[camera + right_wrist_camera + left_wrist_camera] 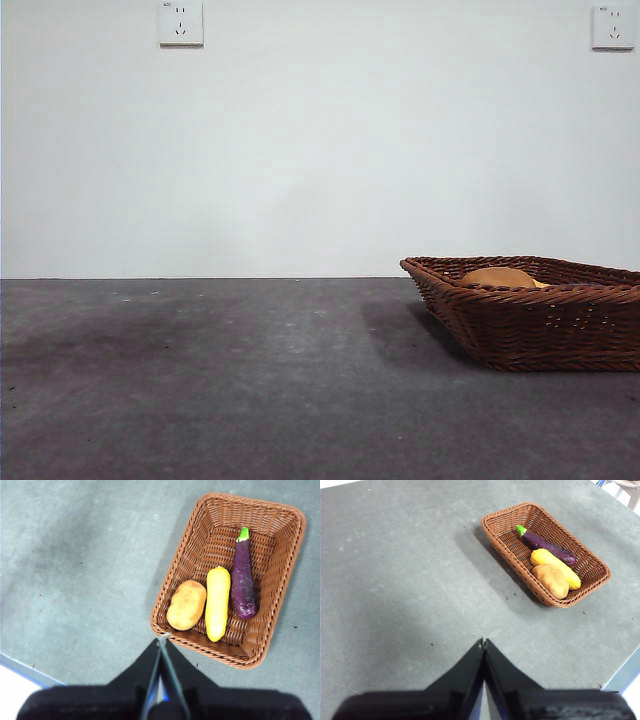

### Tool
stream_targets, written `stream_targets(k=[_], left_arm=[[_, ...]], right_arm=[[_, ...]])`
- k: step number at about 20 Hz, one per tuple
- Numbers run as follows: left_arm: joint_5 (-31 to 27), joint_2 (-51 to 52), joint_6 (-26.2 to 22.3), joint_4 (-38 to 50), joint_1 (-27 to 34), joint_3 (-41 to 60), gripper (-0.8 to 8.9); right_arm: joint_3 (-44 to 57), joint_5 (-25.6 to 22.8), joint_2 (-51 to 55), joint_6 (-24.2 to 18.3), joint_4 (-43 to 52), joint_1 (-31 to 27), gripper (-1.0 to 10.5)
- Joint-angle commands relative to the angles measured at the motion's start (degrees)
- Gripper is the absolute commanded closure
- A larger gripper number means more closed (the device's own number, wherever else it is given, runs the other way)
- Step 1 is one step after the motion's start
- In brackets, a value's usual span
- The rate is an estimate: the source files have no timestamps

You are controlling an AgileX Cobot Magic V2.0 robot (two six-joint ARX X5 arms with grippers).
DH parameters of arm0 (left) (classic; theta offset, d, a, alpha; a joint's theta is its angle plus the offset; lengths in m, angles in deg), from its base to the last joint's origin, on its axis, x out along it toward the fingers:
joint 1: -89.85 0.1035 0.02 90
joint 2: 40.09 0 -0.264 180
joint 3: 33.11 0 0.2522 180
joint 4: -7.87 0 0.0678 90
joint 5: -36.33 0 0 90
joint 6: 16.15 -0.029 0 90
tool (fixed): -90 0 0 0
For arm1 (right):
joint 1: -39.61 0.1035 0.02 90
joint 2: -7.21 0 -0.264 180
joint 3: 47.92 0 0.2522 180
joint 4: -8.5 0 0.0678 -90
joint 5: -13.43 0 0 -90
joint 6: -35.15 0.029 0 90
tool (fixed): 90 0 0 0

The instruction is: Help me put the vegetables on the table into the basket

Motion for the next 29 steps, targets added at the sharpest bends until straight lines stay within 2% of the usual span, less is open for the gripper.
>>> stream_targets(k=[1, 4, 14, 18, 21, 23, 26, 29], left_arm=[[0.2, 0.0, -0.7, 0.1, 0.2, 0.2, 8.21], [0.2, 0.0, -0.7, 0.2, 0.2, 0.2, 8.17], [0.2, 0.0, -0.2, 1.1, 0.2, 0.2, 8.17], [0.2, 0.0, -4.3, 2.4, 0.3, 0.2, 8.17], [-2.3, 0.2, -11.1, 5.7, 1.4, 0.2, 8.17], [-4.0, 2.5, -14.6, 9.7, 6.3, 0.2, 8.17], [-0.5, 8.3, -17.2, 15.4, 13.8, 2.0, 8.17], [-4.6, 18.0, -17.7, 24.7, 18.2, 12.1, 8.17]], right_arm=[[0.0, -0.1, -0.1, 0.7, -1.3, 0.1, 9.5], [0.0, -0.9, -0.2, 0.4, -1.3, 0.0, 9.5], [0.0, -8.3, -0.2, 0.4, -1.3, 0.0, 9.5], [0.0, -9.7, -0.2, 0.4, -1.3, 0.0, 9.5], [0.0, -10.4, -0.2, 0.4, -1.3, 0.0, 9.5], [0.0, -10.4, -0.2, 0.4, -1.3, 0.0, 9.5], [0.0, -10.4, -0.2, 0.4, -1.3, 0.0, 9.5], [0.0, -10.4, -0.2, 0.4, -1.3, 0.0, 9.5]])
